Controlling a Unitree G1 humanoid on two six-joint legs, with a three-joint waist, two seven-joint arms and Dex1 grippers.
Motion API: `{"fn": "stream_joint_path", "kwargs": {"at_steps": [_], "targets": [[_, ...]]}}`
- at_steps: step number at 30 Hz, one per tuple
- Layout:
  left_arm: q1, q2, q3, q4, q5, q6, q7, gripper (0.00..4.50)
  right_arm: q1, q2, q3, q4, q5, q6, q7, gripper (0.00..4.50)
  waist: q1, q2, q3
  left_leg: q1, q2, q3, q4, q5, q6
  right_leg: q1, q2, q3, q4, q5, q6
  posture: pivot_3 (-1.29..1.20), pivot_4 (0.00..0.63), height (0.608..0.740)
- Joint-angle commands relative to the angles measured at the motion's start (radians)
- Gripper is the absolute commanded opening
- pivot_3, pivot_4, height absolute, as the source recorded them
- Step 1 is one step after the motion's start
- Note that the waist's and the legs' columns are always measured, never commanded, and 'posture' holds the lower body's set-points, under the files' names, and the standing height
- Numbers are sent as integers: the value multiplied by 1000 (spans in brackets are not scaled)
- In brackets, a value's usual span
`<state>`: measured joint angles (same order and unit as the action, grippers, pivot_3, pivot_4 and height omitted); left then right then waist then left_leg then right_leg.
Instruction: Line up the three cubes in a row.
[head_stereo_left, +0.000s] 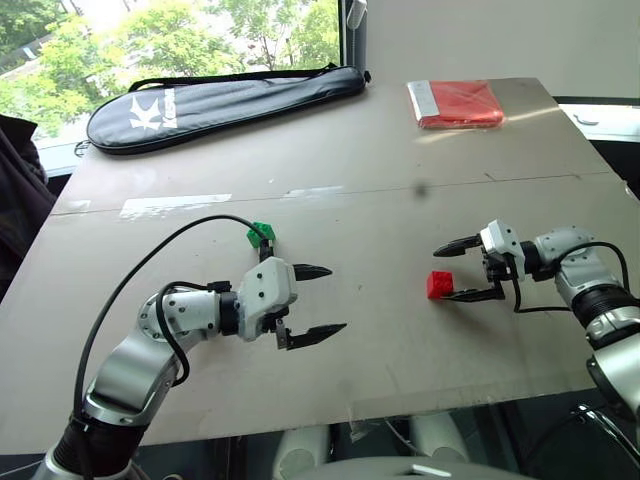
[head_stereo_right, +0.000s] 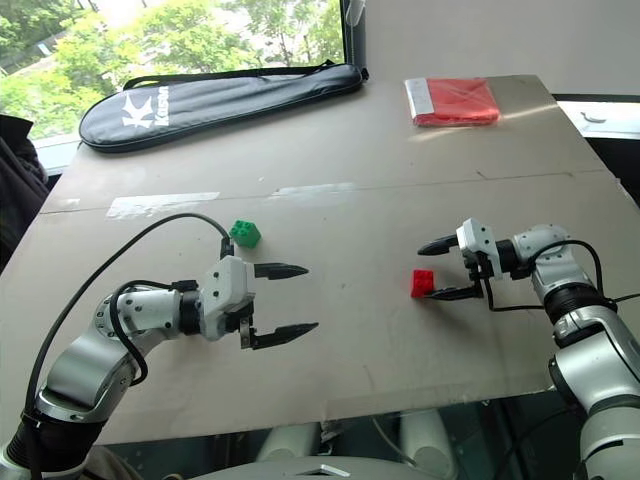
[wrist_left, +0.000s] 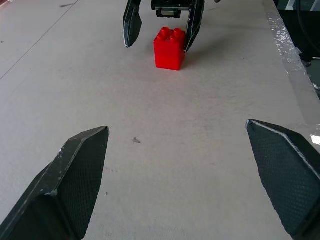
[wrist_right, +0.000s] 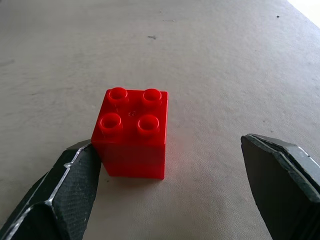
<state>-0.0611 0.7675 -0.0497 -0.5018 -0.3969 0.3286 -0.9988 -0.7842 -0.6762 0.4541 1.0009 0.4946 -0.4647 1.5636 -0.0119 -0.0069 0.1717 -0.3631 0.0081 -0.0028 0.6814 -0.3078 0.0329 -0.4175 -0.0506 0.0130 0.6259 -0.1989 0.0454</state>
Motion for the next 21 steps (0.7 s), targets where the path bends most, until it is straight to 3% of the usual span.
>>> {"fn": "stream_joint_path", "kwargs": {"at_steps": [1, 10, 13, 17, 21], "targets": [[-19, 2, 5, -29, -15, -4, -6, 4500, -22, 0, -49, 21, -23, -27, 51, 4468, 0, 0, 0, 0, 0, 0, 0, 0, 0, 0, 0, 0, 0, 0, 0, 0, 150, 740], [-30, -2, 3, -25, -12, -5, -9, 4500, 0, -3, -71, 24, -42, -48, 51, 4468, -2, 0, 0, 0, 0, 0, 0, 0, 0, 0, 0, 0, 0, 0, 0, 0, 150, 740], [19, -14, 56, -71, -54, 16, 25, 4500, 24, -29, -92, -29, 3, -22, 51, 4468, -2, 0, 0, 0, 0, 0, 0, 0, 0, 0, 0, 0, 0, 0, 0, 0, 150, 740], [137, -72, 155, -162, -103, 26, 123, 4500, 98, -84, -148, -154, 91, 52, 51, 4468, -1, 1, 1, -1, 0, 0, 0, 0, 0, -1, -2, 0, 0, 2, 4, 0, 150, 740], [315, -212, 273, -234, -99, -14, 290, 4500, 246, -122, -274, -347, 218, 191, 51, 4468, 2, 1, 1, -1, 0, -1, 0, -1, 0, 0, -6, 1, -1, 2, 4, 0, 150, 740]]}}
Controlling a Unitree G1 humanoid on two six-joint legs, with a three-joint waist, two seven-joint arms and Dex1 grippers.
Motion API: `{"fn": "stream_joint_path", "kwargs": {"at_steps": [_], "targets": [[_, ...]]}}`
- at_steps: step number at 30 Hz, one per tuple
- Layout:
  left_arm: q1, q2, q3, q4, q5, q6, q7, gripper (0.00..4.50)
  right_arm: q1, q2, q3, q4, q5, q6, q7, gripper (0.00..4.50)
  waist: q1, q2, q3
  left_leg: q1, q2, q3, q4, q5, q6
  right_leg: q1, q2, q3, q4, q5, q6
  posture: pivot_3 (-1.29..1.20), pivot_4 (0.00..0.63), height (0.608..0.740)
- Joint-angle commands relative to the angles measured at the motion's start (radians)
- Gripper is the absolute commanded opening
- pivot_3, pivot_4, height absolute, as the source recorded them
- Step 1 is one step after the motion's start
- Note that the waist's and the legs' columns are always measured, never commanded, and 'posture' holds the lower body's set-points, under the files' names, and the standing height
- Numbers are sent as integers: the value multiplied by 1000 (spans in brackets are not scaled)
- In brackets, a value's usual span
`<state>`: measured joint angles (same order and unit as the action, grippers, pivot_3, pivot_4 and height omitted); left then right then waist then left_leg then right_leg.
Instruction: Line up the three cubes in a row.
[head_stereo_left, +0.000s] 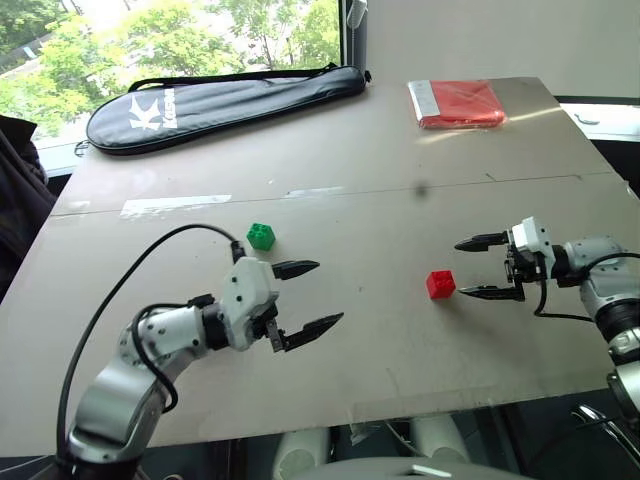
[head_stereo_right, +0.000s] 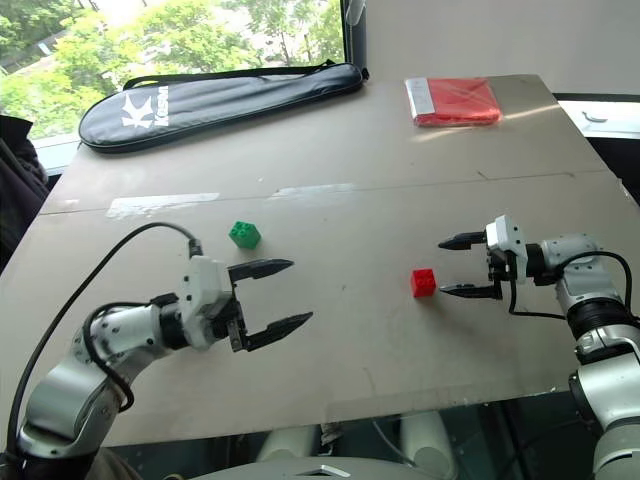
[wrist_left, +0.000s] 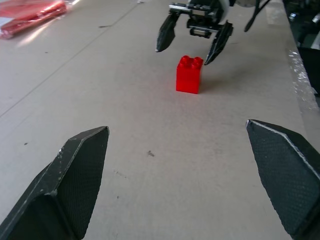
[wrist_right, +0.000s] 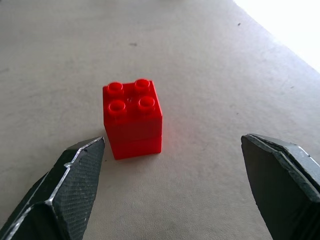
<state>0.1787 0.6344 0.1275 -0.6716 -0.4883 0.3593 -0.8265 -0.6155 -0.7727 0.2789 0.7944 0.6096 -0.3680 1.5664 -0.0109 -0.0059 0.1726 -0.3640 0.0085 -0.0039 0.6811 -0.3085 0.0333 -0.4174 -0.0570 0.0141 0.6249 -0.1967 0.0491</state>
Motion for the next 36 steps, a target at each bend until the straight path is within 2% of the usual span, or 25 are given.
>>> {"fn": "stream_joint_path", "kwargs": {"at_steps": [1, 4, 10, 12, 16, 20, 23, 26, 30, 36], "targets": [[119, -104, 116, -66, 30, -78, 143, 4500, 121, -28, -131, -193, 129, 118, 48, 4468, 2, 0, 0, 0, 0, -1, 0, 0, 0, 0, -2, 0, 0, 0, 0, 0, 150, 740], [216, -173, 154, -51, 181, -147, 267, 4500, 222, -29, -207, -320, 176, 180, 48, 4468, 3, 1, 0, 1, 0, -2, 0, 0, 0, 1, -2, -1, 0, -2, -4, 0, 150, 740], [389, -411, 220, -12, 285, -240, 496, 4500, 322, 10, -322, -479, 188, 269, 5, 4468, -2, -2, 1, 4, 0, 2, 4, 0, 0, 4, 4, -1, 1, -2, -3, 0, 150, 740], [404, -443, 223, 15, 305, -243, 529, 4500, 329, 24, -342, -498, 173, 290, -11, 4468, -1, -4, 2, 4, 0, 2, 4, 0, 1, 4, 5, -1, 1, -2, -3, 0, 150, 740], [263, -388, 193, 74, 325, -198, 533, 4500, 323, 52, -366, -514, 147, 317, -27, 4468, 16, -4, 2, 3, -1, -1, 4, 0, 0, 3, 8, -4, 1, -4, 0, 0, 150, 740], [73, -309, 156, 167, 326, -89, 520, 4500, 315, 76, -384, -515, 119, 323, -31, 4468, 24, -4, 2, 3, -1, -2, 5, 1, -1, 4, 10, -5, 3, -1, -4, 0, 150, 740], [-124, -221, 88, 233, 331, 41, 479, 4500, 315, 87, -398, -517, 105, 320, -34, 4468, 21, -4, 2, 2, -2, -1, 4, 1, -1, 3, 9, -3, 2, 1, -1, 0, 150, 740], [-243, -192, 48, 295, 338, 164, 489, 4500, 317, 94, -414, -524, 94, 319, -39, 4468, 22, -4, 2, 2, -1, -1, 4, 1, -1, 3, 8, -3, 1, 1, 0, 0, 150, 740], [-345, -166, -32, 389, 396, 235, 504, 4500, 321, 103, -426, -552, 86, 330, -61, 4468, 17, -4, 2, 2, -1, -1, 3, 1, -1, 3, 8, -3, 1, 1, 0, 0, 150, 740], [-400, -178, -48, 497, 398, 237, 509, 4500, 333, 112, -445, -602, 75, 353, -107, 4468, 17, -4, 2, 2, -1, -2, 3, 1, -1, 3, 8, -4, 1, 1, 0, 0, 150, 740]]}}
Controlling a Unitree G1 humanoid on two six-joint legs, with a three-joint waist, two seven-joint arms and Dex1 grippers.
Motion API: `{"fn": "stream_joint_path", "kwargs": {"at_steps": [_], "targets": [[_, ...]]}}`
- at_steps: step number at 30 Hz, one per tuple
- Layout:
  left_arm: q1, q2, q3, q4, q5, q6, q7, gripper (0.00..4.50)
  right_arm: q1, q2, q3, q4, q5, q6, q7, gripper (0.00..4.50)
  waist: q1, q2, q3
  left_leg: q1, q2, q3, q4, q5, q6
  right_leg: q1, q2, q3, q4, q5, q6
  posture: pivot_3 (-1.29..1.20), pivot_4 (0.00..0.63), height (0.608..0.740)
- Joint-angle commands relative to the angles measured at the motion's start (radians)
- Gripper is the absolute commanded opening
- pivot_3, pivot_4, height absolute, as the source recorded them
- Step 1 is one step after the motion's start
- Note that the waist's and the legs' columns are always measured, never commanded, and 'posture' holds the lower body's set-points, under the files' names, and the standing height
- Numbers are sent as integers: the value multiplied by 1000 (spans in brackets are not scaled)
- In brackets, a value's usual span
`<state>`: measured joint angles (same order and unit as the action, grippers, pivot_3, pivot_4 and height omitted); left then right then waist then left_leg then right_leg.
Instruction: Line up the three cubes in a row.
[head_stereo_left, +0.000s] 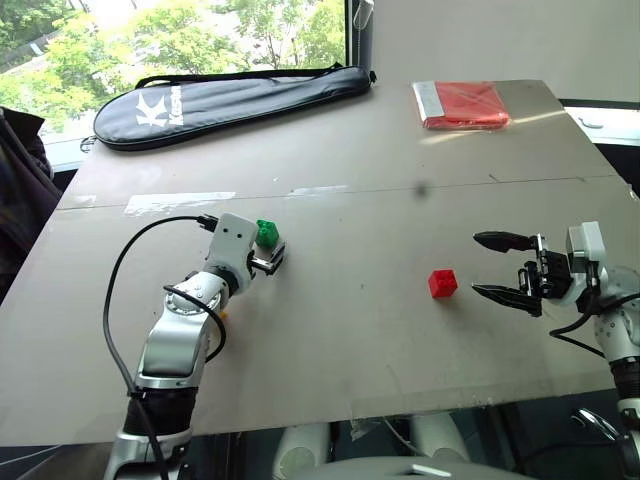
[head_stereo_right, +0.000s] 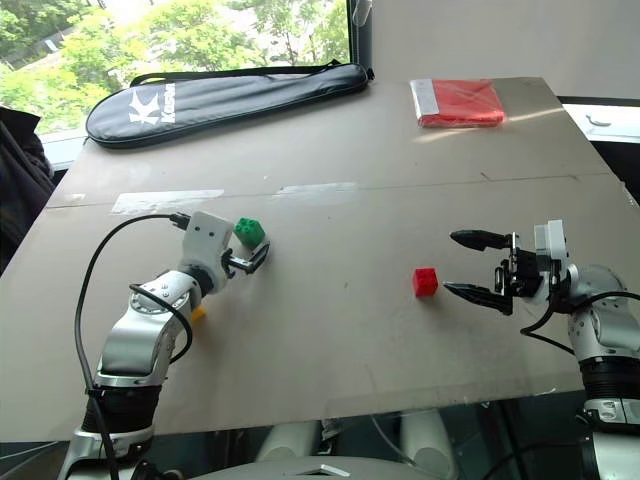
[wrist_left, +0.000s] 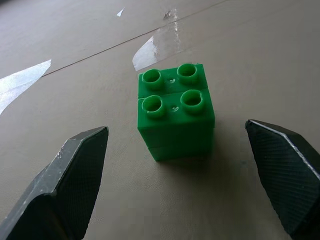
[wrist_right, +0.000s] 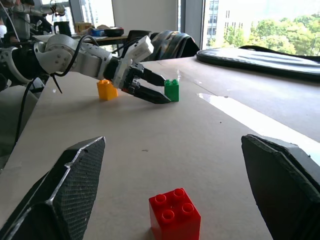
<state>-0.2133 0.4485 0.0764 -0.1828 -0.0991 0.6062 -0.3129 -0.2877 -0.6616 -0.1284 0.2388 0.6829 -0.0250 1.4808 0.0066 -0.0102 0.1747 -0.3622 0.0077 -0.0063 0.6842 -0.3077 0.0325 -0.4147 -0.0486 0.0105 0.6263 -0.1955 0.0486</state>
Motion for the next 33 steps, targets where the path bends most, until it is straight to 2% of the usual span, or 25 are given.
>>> {"fn": "stream_joint_path", "kwargs": {"at_steps": [1, 10, 13, 17, 19, 22, 26, 30, 33], "targets": [[-16, 7, -2, 20, 11, -17, -5, 4500, 7, 3, -41, -54, 2, 13, -28, 4468, 1, 0, 0, 0, 0, 0, 0, 0, 0, 0, 0, 0, 0, 0, 0, 0, 150, 740], [-113, -33, -68, 125, 38, -66, -6, 4500, 31, 5, -58, -125, 7, 49, -78, 4468, 7, 0, 0, 0, -1, 0, 1, 0, 0, 0, -3, 0, 0, 0, 0, 0, 150, 740], [-119, -40, -67, 136, 44, -75, 4, 3663, 38, 9, -68, -138, 11, 63, -102, 4500, 7, 0, 0, 0, -1, 0, 0, 0, 0, 0, -3, -1, 0, 0, 0, 0, 150, 740], [-130, -42, -65, 159, 46, -104, 3, 1899, 52, 16, -80, -160, 22, 81, -110, 4500, 6, 0, 0, 0, -1, -1, 0, 0, 0, 0, -2, -1, 0, 0, 0, 0, 150, 740], [-138, -40, -67, 171, 46, -113, -2, 1337, 58, 17, -83, -167, 23, 82, -109, 4500, 5, 0, 0, 0, -1, 0, 0, 0, 0, 0, -2, -1, 0, 0, 0, 0, 150, 740], [-168, -26, -77, 170, 27, -141, -57, 1349, 72, 16, -92, -178, 26, 83, -110, 4500, 6, 0, 0, 0, -1, 0, 0, 0, 0, 0, -2, -1, 0, 0, 0, 0, 150, 740], [-204, 13, -109, 154, -31, -208, -235, 1349, 95, 17, -106, -190, 27, 87, -119, 4500, 7, 0, 0, -1, -1, 0, 0, 0, 0, 0, -2, -1, 0, 0, 0, 0, 150, 740], [-260, 77, -205, 165, -120, -317, -583, 1349, 138, 32, -119, -215, 35, 90, -127, 4500, 7, 0, 0, -1, -3, 0, 0, 0, 0, 0, -2, -1, 0, 0, 0, 0, 150, 740], [-290, 82, -240, 166, -170, -303, -706, 1349, 157, 39, -124, -231, 41, 95, -131, 4500, 5, 0, 0, -1, -3, 1, 0, 0, 0, 0, -2, 0, -1, 0, 0, 0, 150, 740]]}}
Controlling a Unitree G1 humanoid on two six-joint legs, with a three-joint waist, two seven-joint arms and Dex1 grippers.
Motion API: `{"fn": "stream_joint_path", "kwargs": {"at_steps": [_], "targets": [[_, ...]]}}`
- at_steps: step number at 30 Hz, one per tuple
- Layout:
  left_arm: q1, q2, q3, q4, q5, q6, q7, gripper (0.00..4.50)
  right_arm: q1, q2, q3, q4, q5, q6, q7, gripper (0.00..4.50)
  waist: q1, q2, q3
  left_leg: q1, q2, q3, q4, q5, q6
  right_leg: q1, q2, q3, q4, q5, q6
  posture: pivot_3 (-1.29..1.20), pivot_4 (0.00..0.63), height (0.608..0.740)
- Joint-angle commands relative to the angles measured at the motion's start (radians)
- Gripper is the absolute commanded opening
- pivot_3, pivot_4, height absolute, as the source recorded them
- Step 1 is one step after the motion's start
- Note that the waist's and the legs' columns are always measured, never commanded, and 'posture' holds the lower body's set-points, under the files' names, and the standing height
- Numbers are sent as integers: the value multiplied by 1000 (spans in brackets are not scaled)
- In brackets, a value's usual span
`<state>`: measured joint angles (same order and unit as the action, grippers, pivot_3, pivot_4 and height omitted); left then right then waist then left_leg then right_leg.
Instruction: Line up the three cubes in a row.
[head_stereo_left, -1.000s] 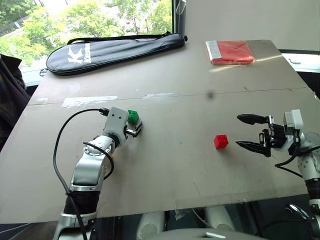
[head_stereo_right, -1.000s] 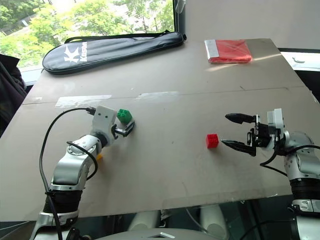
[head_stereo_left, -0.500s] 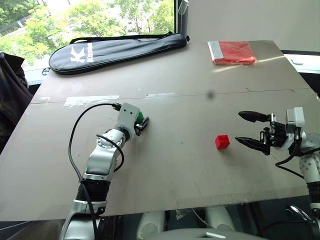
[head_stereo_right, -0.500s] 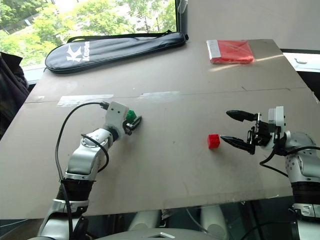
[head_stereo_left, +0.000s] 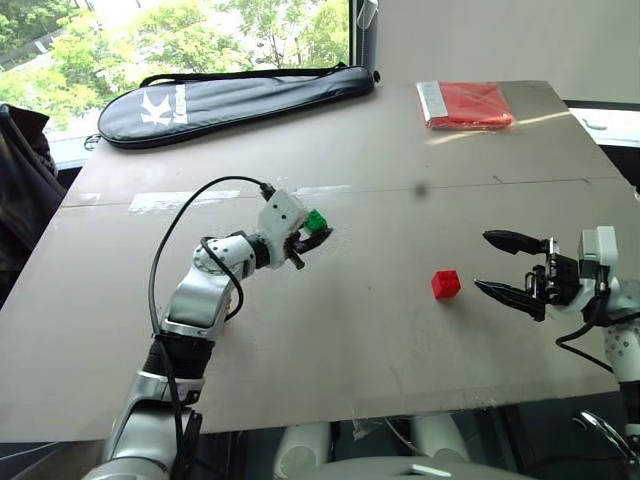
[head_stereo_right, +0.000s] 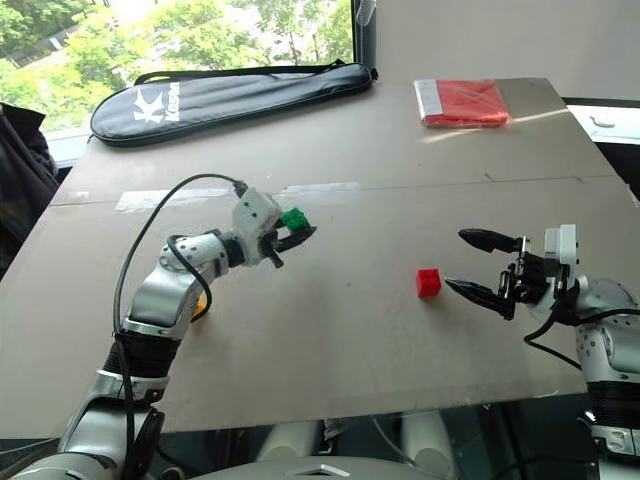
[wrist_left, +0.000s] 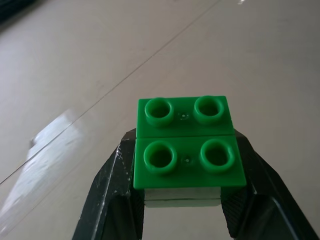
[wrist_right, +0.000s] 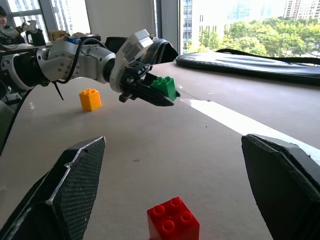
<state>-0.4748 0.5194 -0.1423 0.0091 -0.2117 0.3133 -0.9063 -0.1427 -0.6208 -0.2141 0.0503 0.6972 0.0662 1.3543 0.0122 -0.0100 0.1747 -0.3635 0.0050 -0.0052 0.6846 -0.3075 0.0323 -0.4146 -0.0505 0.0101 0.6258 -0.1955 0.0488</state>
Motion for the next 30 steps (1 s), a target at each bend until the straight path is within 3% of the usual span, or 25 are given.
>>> {"fn": "stream_joint_path", "kwargs": {"at_steps": [1, 7, 16, 30], "targets": [[-46, 14, -56, -16, -54, -15, -166, 1349, 30, 0, -45, -49, 29, 1, -4, 4500, -1, 0, 0, 0, 0, 0, 0, 0, 0, 0, 0, 0, 0, 0, 0, 0, 150, 740], [-140, -53, -195, 132, 20, -58, -274, 1349, 148, -16, -90, -60, 13, -34, 17, 4500, 4, 0, 0, 0, 0, 1, 0, 0, 0, 1, 3, 0, 0, 0, 0, 0, 150, 740], [-203, -167, -244, 271, 85, -111, -267, 1349, 239, -16, -121, -110, 10, -35, -14, 4500, -10, 0, 0, 0, 0, 0, 1, 0, 0, 0, 3, 2, 1, 0, 1, 0, 150, 740], [-113, -160, -292, 119, 130, -31, -250, 1349, 271, -3, -126, -113, -2, -60, -20, 4500, -12, 0, 0, 0, 0, 0, 1, 0, 0, 0, 3, 3, 1, 0, 1, 0, 150, 740]]}}
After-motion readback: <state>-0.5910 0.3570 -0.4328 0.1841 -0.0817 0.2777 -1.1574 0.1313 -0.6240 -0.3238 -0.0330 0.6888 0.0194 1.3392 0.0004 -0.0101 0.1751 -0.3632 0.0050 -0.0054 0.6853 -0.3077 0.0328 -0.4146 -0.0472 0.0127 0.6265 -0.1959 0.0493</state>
